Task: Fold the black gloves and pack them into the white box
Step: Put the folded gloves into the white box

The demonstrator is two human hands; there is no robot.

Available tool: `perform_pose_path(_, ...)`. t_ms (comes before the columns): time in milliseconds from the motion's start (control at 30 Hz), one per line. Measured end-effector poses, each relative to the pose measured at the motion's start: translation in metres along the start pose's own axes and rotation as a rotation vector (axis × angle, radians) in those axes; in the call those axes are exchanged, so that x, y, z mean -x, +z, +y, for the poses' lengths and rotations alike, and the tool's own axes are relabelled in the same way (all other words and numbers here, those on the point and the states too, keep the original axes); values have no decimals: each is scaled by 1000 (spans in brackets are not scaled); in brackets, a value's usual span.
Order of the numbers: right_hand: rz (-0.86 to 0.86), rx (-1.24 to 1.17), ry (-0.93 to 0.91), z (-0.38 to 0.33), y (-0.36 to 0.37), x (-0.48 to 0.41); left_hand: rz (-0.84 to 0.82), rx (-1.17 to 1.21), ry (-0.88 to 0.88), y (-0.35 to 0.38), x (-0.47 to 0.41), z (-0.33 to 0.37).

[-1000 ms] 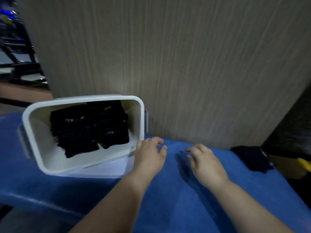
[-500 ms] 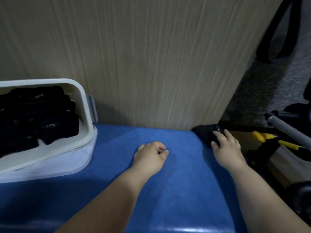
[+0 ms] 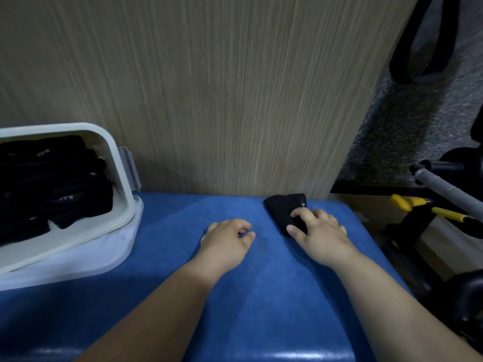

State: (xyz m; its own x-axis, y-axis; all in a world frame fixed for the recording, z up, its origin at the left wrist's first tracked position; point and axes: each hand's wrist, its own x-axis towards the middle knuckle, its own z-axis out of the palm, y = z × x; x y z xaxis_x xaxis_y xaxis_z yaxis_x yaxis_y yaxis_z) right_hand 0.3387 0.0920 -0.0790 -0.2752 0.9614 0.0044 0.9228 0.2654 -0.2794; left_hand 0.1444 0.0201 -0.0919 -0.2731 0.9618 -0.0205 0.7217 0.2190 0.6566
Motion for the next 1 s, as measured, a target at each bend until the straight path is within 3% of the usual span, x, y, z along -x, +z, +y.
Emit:
perform_pose_path(300, -40, -280, -77, -26, 8, 5, -91, 104, 0, -6, 11, 2)
perform_pose_path(433, -94, -388, -71, -40, 13, 3, -167, 283, -53, -10, 16, 3)
perform_pose_path(800, -247, -591, -210, -95, 22, 33, 116, 573, -227, -42, 25, -17)
perform_pose_path(1000, -86, -866, -226, -120, 19, 45, 175, 750, -185, -84, 35, -38)
